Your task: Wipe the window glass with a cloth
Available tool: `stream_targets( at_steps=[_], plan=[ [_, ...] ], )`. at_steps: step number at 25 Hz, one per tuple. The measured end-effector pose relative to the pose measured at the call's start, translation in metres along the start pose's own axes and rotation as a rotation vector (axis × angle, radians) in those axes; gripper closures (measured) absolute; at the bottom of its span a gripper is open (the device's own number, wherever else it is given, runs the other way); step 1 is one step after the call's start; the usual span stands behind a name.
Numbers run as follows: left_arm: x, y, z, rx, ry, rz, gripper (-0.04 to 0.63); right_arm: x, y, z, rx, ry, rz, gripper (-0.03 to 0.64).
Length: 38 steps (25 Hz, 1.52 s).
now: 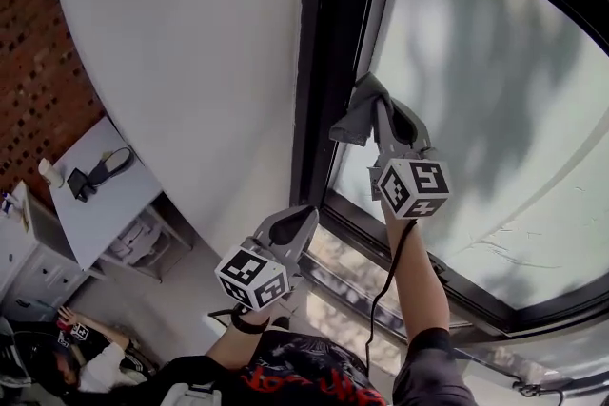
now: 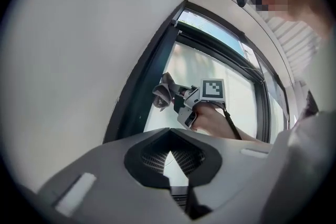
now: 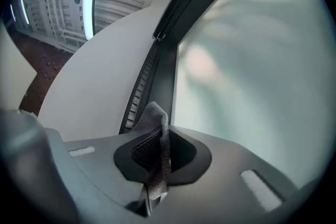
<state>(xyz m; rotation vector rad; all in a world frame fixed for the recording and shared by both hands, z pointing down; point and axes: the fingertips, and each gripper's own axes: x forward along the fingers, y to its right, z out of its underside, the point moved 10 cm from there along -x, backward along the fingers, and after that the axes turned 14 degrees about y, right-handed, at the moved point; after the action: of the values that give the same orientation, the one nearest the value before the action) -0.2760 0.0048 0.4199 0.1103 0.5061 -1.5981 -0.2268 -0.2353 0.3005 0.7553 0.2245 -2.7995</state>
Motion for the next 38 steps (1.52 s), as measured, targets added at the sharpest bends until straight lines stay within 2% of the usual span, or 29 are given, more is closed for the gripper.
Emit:
stream_targets(
  at_steps=[4,7,11,19,25,32,34,36,38],
  plan=[
    [0.008,-0.003,-0.002,-0.021,-0.004,0.039,0.593,-0.014,0.01,-0.007,-0.018,0.004,0.038,0.598],
    [0.03,0.007,0.007,-0.045,-0.025,0.124,0.593,-0.044,0.022,-0.026,-0.091,0.013,0.084,0.598],
    [0.062,0.032,0.025,-0.08,-0.046,0.225,0.593,-0.088,0.052,-0.058,-0.136,0.024,0.161,0.598],
    [0.111,0.105,0.062,-0.142,-0.117,0.454,0.593,-0.202,0.115,-0.11,-0.247,0.024,0.385,0.598],
    [0.125,0.151,0.076,-0.151,-0.159,0.571,0.593,-0.286,0.154,-0.152,-0.296,0.037,0.558,0.598],
    [0.137,0.197,0.09,-0.158,-0.178,0.644,0.593,-0.405,0.216,-0.203,-0.288,0.053,0.822,0.598],
    [0.138,0.207,0.094,-0.161,-0.184,0.658,0.593,-0.44,0.23,-0.217,-0.355,0.023,0.934,0.598],
    [0.138,0.215,0.095,-0.163,-0.191,0.667,0.593,-0.473,0.24,-0.228,-0.473,-0.034,1.073,0.598],
    [0.137,0.221,0.098,-0.166,-0.197,0.672,0.593,-0.498,0.245,-0.236,-0.521,-0.053,1.15,0.598]
  ],
)
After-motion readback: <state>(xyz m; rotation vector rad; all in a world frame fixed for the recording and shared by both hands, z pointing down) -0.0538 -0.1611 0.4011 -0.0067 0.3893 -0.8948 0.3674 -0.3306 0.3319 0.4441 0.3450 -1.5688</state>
